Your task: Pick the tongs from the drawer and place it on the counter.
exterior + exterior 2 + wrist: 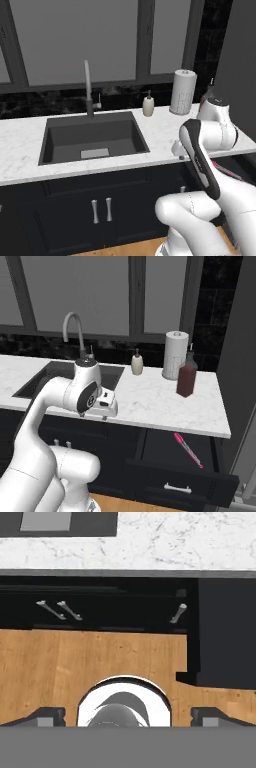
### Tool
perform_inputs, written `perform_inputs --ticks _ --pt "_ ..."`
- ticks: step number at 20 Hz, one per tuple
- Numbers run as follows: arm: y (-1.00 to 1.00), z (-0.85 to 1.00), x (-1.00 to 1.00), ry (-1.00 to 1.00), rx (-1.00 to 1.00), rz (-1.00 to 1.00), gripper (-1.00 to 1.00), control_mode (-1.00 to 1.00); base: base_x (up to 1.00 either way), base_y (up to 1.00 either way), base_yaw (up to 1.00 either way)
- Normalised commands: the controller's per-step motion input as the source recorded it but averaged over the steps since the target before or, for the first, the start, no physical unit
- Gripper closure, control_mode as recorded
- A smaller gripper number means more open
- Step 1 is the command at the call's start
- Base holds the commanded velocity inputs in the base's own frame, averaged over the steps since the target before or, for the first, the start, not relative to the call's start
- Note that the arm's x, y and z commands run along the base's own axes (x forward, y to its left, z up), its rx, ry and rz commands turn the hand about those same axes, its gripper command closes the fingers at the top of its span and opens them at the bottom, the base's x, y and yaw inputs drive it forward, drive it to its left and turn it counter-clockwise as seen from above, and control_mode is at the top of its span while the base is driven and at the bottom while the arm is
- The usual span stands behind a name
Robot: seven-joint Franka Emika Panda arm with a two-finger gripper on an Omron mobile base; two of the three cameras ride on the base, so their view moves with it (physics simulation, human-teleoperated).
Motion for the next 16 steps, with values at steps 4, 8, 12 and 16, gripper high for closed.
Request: perform_inputs --ticks 4,8,12,16 --pt "-1.00 -0.31 0.08 0.00 0.04 0.00 -1.00 -1.00 0.00 0.00 0.00" --pt "-1.00 -0.41 0.00 0.01 0.03 0.00 -1.00 -1.00 0.00 0.00 0.00" --pt "-1.00 -0.37 0.00 0.06 0.01 0.00 -1.00 -1.00 0.00 0.00 0.00" --pt "-1.00 -0.32 0.00 0.06 0.00 0.00 -1.00 -1.00 0.00 0.00 0.00"
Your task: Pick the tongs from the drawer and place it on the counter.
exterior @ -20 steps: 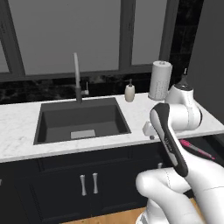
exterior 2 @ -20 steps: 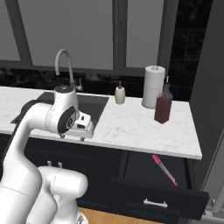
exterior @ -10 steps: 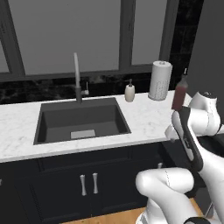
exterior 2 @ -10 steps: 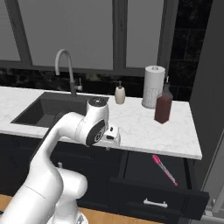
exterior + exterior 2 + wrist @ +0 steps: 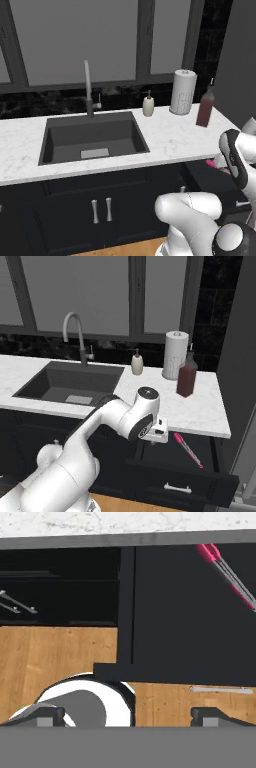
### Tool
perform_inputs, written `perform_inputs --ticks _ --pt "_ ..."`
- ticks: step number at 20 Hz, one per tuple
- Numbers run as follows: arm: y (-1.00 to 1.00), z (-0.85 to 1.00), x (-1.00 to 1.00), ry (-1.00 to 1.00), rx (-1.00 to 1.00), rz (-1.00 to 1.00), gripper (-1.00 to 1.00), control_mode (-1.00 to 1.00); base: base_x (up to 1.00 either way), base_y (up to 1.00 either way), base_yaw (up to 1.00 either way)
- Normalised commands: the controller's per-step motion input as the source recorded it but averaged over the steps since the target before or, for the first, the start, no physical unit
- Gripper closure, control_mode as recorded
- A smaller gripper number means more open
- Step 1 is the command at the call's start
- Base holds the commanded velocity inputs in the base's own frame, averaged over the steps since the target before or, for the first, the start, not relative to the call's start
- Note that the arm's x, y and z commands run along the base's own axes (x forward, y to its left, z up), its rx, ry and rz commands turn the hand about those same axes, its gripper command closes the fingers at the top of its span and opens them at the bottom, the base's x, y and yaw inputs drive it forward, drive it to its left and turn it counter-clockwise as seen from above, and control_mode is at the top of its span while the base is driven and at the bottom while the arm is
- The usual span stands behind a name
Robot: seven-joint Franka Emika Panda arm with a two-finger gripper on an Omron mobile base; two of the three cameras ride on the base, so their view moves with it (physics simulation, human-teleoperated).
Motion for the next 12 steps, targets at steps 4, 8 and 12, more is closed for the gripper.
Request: perform_inputs --ticks 4,8,12 --pt "-0.94 -0.23 0.14 0.03 0.00 0.00 -1.00 -1.00 0.00 0.00 0.00" --pt "-0.79 -0.25 0.26 0.01 0.00 0.00 -1.00 -1.00 0.00 0.00 0.00" --pt "-0.46 -0.34 0.25 0.02 0.00 0.00 -1.00 -1.00 0.00 0.00 0.00"
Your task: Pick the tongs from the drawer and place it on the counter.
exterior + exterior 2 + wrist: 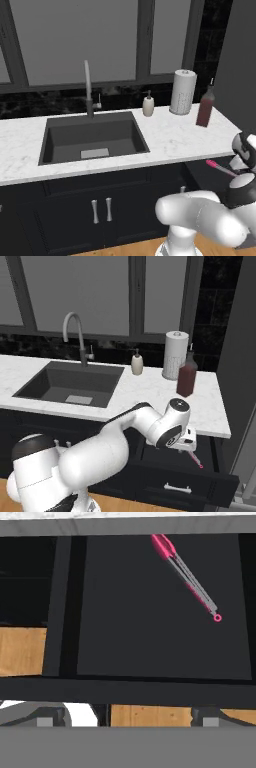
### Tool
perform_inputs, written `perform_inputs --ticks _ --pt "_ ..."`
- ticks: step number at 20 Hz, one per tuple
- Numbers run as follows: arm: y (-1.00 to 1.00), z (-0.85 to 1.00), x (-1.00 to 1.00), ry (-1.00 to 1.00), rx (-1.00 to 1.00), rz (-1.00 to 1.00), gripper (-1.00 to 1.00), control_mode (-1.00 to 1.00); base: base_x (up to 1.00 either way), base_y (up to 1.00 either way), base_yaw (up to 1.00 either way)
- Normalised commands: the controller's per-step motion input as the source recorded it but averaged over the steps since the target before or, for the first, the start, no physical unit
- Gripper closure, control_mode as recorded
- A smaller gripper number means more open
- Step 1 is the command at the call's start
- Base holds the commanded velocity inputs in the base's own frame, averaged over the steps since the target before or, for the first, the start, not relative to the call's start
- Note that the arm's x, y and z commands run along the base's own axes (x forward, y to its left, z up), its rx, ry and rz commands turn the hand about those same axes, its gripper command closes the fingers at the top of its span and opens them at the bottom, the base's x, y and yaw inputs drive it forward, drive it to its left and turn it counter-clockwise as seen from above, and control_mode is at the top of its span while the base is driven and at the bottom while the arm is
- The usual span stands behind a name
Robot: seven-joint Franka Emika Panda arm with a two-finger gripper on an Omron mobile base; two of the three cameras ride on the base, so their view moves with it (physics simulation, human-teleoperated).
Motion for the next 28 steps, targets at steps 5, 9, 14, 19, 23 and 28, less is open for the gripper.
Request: perform_inputs --ticks 5,9,14,19,23,28 --pt "-0.30 -0.50 0.42 0.03 0.00 0.00 -1.00 -1.00 0.00 0.00 0.00" --pt "-0.25 -0.59 0.54 0.08 0.00 0.00 -1.00 -1.00 0.00 0.00 0.00" --pt "-0.24 -0.58 0.57 0.04 0.04 0.01 -1.00 -1.00 0.00 0.00 0.00" --pt "-0.42 -0.47 0.43 0.02 0.15 0.02 -1.00 -1.00 0.00 0.00 0.00" --pt "-0.49 -0.43 0.02 0.16 0.16 0.02 -1.00 -1.00 0.00 0.00 0.00" --pt "-0.47 -0.30 -0.80 0.36 0.04 0.01 -1.00 -1.00 0.00 0.00 0.00"
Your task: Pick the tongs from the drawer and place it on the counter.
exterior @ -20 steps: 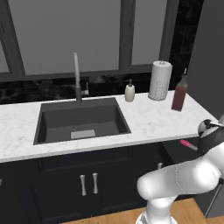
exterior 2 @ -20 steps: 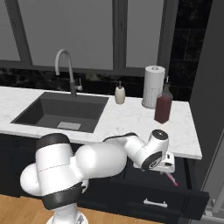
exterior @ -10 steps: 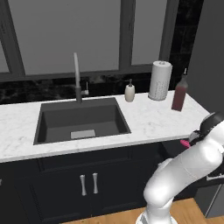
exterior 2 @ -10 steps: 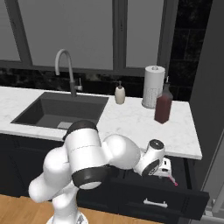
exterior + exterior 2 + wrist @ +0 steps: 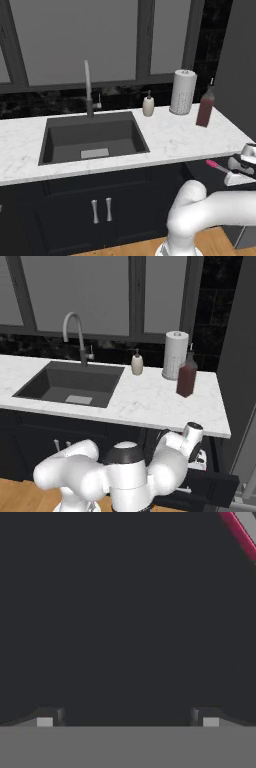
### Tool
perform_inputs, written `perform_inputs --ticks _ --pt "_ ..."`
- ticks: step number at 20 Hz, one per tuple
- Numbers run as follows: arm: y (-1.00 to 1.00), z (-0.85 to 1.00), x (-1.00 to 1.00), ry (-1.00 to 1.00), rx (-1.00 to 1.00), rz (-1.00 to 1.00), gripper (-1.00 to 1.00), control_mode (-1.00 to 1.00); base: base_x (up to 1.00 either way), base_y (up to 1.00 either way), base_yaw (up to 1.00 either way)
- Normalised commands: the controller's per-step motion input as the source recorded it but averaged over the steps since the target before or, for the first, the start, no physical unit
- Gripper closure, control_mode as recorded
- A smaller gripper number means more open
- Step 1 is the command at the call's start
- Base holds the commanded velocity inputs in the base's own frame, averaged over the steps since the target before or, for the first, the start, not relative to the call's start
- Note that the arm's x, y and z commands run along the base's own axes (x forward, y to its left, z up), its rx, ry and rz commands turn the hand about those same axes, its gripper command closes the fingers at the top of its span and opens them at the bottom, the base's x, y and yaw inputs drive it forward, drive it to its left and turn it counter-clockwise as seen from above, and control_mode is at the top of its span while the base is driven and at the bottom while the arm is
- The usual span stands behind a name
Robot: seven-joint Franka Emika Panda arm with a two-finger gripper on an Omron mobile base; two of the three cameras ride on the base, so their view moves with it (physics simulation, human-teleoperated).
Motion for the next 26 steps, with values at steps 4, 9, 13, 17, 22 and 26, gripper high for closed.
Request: perform_inputs --ticks 4,9,13,17,22,26 --pt "-0.22 -0.01 -1.00 0.31 0.00 0.03 -1.00 -1.00 0.00 0.00 0.00" --pt "-0.08 0.03 -1.00 0.18 0.00 0.11 -1.00 -1.00 0.00 0.00 0.00" --pt "0.00 0.34 -1.00 0.10 0.00 0.16 -1.00 -1.00 0.00 0.00 0.00" --pt "0.00 0.80 -0.90 -0.02 0.00 0.23 -1.00 -1.00 0.00 0.00 0.00" --pt "0.00 1.00 -0.24 -0.26 0.08 0.26 -1.00 -1.00 0.00 0.00 0.00" --pt "0.03 1.00 0.00 -0.27 0.15 0.29 -1.00 -1.00 0.00 0.00 0.00"
